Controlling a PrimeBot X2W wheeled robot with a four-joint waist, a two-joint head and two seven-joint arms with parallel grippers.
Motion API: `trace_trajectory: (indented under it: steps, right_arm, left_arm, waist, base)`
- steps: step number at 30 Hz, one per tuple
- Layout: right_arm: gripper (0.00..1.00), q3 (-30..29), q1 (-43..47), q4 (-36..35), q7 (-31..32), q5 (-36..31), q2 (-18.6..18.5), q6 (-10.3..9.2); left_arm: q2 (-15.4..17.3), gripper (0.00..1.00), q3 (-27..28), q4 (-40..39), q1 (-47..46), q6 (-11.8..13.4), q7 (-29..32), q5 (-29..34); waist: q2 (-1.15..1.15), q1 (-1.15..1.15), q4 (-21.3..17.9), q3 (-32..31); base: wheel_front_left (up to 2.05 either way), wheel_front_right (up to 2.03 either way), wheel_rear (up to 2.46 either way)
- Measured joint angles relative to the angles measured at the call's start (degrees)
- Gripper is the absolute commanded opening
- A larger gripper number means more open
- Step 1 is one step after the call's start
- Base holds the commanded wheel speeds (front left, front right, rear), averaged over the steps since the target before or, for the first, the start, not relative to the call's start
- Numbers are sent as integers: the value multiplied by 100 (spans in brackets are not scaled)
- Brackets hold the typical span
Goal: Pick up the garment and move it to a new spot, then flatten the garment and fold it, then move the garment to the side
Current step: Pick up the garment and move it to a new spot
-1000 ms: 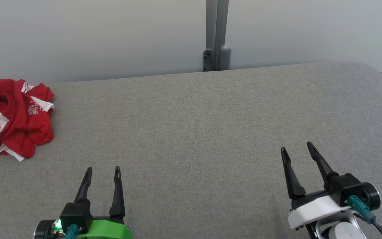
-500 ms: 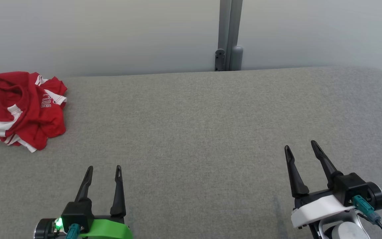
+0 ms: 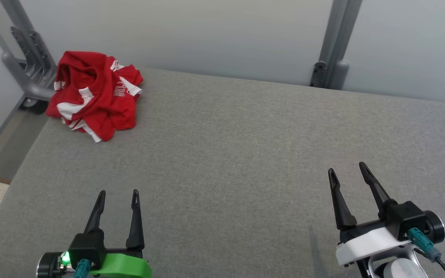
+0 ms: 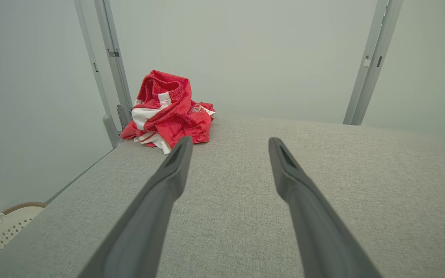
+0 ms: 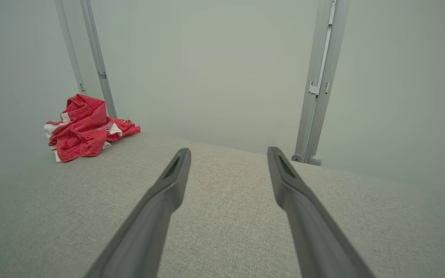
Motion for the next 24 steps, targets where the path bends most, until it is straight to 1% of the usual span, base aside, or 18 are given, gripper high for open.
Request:
trace_trajectory:
  steps: [7, 13, 17, 21, 24]
  right_arm:
    - [100, 207, -1, -9, 0, 1, 3, 1]
    - [100, 248, 0, -43, 0, -27, 4, 1]
    - [100, 257, -2, -86, 0, -69, 4, 1]
    - [100, 249, -21, -121, 0, -114, 4, 1]
    - [100, 201, -80, -155, 0, -167, 4, 1]
  left_arm:
    - [2, 100, -37, -43, 8, 30, 1, -86]
    - [2, 100, -48, -113, 35, 94, 0, -140]
    - [2, 100, -51, -175, 60, 147, 0, -199]
    - [1, 100, 21, -211, 37, 148, 0, -256]
    - [16, 100, 165, -248, -156, 119, 0, -254]
  waist:
    - [0, 0, 602, 24]
    - [0, 0, 959, 49]
    - [0, 0, 1052, 130]
    - [0, 0, 1046, 256]
    - [0, 0, 1006, 365]
  base:
    - [0, 0, 0]
    - [0, 0, 0]
    - [0, 0, 0]
    - [0, 0, 0]
    - [0, 0, 0]
